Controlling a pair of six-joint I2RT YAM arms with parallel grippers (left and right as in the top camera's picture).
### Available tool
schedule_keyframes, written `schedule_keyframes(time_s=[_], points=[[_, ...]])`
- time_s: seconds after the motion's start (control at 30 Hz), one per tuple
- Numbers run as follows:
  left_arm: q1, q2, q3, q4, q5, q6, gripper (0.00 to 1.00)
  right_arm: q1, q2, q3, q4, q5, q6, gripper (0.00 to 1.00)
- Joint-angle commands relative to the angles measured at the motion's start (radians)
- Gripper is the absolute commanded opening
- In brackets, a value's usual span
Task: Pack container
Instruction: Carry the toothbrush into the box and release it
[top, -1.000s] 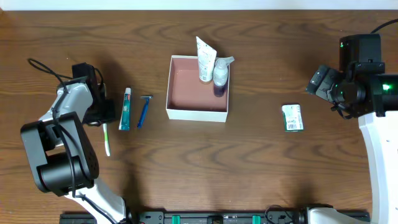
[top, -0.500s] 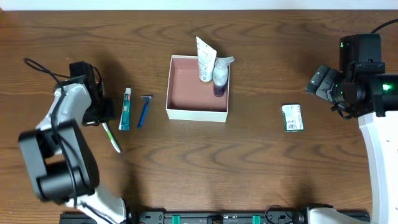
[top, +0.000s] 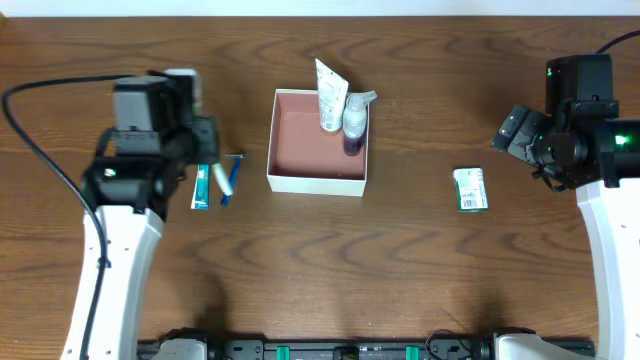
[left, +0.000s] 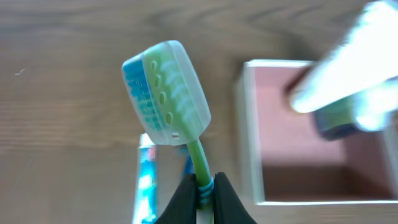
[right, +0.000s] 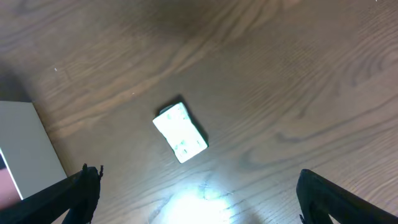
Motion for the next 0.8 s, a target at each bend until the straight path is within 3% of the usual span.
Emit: schedule_keyframes(time_s=[0.0,0.13,0.27,0.37,0.6,0.77], points=[[-0.077,0.031,0.007,0.055,0.011,-0.113,0.06,-0.006,0.001,0.003,-0.001,0.007,0.016,0.99],[-0.171,0.096,0.007,0.183,-0.002,-0.229,0.06,-0.006,0.001,0.003,-0.002,0.007,0.016,0.99],[-0.245,0.186,0.007,0.26,-0.121,-0.355,0.06,-0.006,0.001,0.003,-0.001,0.007,0.016,0.99],[-0.283,0.256,0.007,0.301,-0.133,-0.394,0.06,-0.006,0.001,0.003,-0.001,0.007,0.016,0.99],[-0.349,0.394,0.007,0.322,-0.217,-0.553,0.06,-0.006,0.001,0.002,-0.001,0.007,0.016,0.99],[-0.383,0.45,0.007,0.343,-0.237,-0.6,0.06,-0.006,0.001,0.003,-0.001,0.007,0.016,0.99]])
